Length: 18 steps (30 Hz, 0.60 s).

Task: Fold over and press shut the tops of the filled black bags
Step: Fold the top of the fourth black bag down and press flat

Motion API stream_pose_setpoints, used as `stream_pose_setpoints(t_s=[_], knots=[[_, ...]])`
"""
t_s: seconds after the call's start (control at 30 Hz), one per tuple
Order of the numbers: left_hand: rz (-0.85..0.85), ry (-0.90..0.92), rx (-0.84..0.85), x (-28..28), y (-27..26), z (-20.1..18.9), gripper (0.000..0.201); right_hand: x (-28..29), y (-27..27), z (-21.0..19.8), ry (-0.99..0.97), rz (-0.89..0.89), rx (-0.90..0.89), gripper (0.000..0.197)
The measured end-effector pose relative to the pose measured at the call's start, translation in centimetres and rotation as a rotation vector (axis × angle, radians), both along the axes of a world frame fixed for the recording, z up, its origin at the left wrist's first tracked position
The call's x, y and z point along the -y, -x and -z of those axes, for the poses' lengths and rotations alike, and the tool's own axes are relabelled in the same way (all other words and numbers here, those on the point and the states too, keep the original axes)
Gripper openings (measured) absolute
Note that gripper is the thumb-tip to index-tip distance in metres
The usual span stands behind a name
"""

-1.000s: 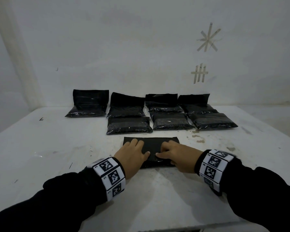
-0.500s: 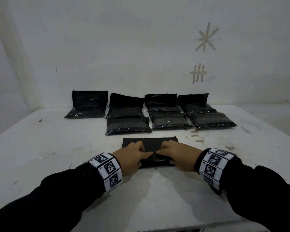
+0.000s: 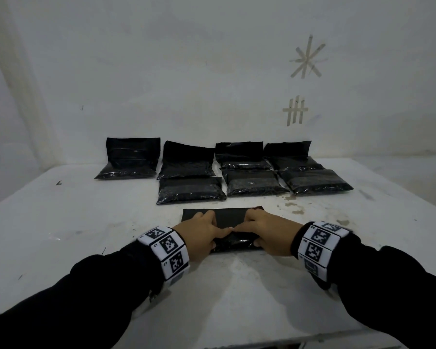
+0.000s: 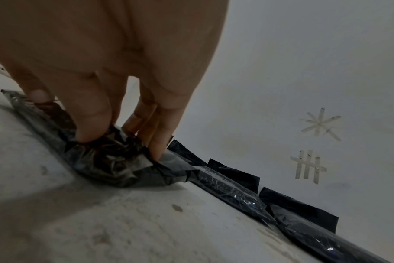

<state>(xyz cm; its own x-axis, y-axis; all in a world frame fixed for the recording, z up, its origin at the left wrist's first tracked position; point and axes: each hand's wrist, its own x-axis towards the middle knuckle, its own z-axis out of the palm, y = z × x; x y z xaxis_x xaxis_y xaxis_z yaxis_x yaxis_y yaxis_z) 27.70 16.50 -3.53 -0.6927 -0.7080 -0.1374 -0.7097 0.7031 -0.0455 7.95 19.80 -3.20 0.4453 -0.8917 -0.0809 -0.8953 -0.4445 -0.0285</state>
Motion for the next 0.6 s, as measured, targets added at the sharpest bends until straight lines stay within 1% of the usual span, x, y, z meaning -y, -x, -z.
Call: stream_pose_setpoints(t_s=[0.1,0.2,0.33,0.47,0.53,0.6], knots=[[-0.007,-0.012,0.005,0.2,0.2,0.0,0.055,0.1,0.2,-0.4,-0.043,0.075,0.078,0.048],[-0.013,-0.032,0.016,0.4,0.4,-0.1,0.056,0.2,0.5,-0.9,-0.078,0.114,0.083,0.042],[-0.006,-0.04,0.001,0.8,0.5,-0.3,0.056,0.7,0.3,-1.3,-0.115,0.143,0.097,0.038],[-0.005,-0.04,0.007,1.1,0.8,-0.5,0.055,1.1,0.5,-1.5,-0.103,0.166,0.129,0.04],[-0.006,-0.041,0.001,1.2,1.0,-0.5,0.054,1.1,1.0,-1.6,-0.099,0.187,0.186,0.039],[-0.006,-0.041,-0.001,1.3,1.6,-0.6,0.054,1.1,1.9,-1.8,-0.095,0.241,0.307,0.034]])
